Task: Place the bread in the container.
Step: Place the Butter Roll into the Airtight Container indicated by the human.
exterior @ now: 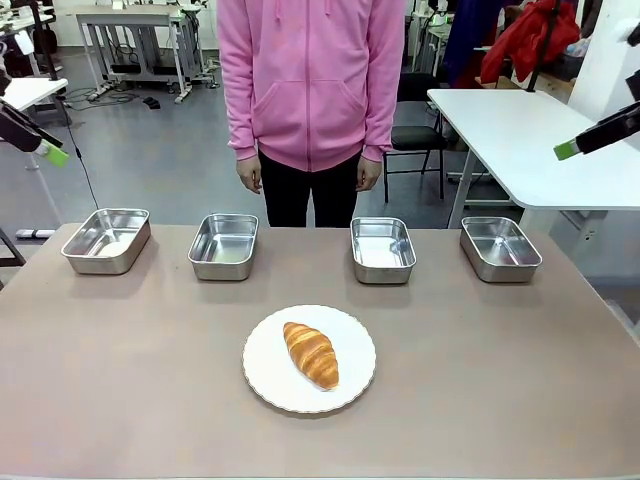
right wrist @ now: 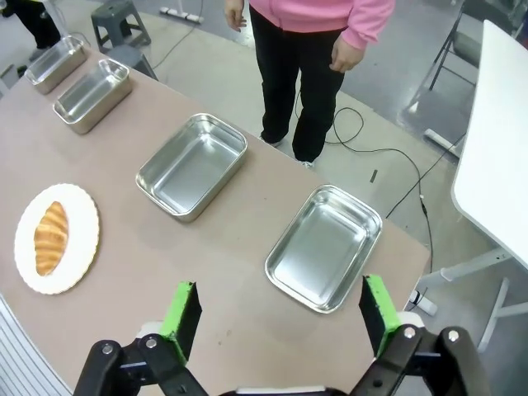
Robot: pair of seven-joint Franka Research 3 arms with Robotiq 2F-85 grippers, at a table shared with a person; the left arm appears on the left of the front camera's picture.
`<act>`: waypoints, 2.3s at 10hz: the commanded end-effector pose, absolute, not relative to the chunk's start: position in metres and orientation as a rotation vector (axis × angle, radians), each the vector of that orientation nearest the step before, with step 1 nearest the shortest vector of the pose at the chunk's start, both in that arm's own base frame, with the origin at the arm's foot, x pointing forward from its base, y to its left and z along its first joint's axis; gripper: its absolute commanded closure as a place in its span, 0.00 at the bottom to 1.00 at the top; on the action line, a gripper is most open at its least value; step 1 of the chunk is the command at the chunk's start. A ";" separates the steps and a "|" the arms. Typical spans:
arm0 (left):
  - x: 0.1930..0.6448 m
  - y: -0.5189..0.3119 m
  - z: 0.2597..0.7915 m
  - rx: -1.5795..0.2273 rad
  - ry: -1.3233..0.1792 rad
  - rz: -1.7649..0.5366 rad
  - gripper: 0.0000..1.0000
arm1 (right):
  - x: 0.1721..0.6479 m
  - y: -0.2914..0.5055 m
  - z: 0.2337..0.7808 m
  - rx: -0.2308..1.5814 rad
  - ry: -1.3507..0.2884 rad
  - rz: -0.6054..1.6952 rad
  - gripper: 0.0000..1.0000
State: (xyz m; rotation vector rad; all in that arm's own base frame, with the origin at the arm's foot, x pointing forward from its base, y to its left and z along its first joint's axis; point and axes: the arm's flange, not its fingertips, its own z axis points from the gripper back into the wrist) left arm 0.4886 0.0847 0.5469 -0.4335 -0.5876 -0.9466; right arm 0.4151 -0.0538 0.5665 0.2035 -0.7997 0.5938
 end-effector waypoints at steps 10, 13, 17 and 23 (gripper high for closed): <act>0.477 0.181 0.591 -0.617 -0.774 -0.946 0.00 | 0.410 -0.137 0.595 0.359 -0.922 0.649 0.00; 0.486 0.176 0.586 -0.641 -0.742 -0.951 0.00 | 0.415 -0.140 0.593 0.381 -0.908 0.650 0.00; 0.485 0.172 0.581 -0.624 -0.723 -0.937 0.00 | 0.411 -0.134 0.591 0.372 -0.893 0.626 0.00; 0.485 0.172 0.581 -0.624 -0.723 -0.937 0.00 | 0.411 -0.134 0.591 0.372 -0.893 0.626 0.00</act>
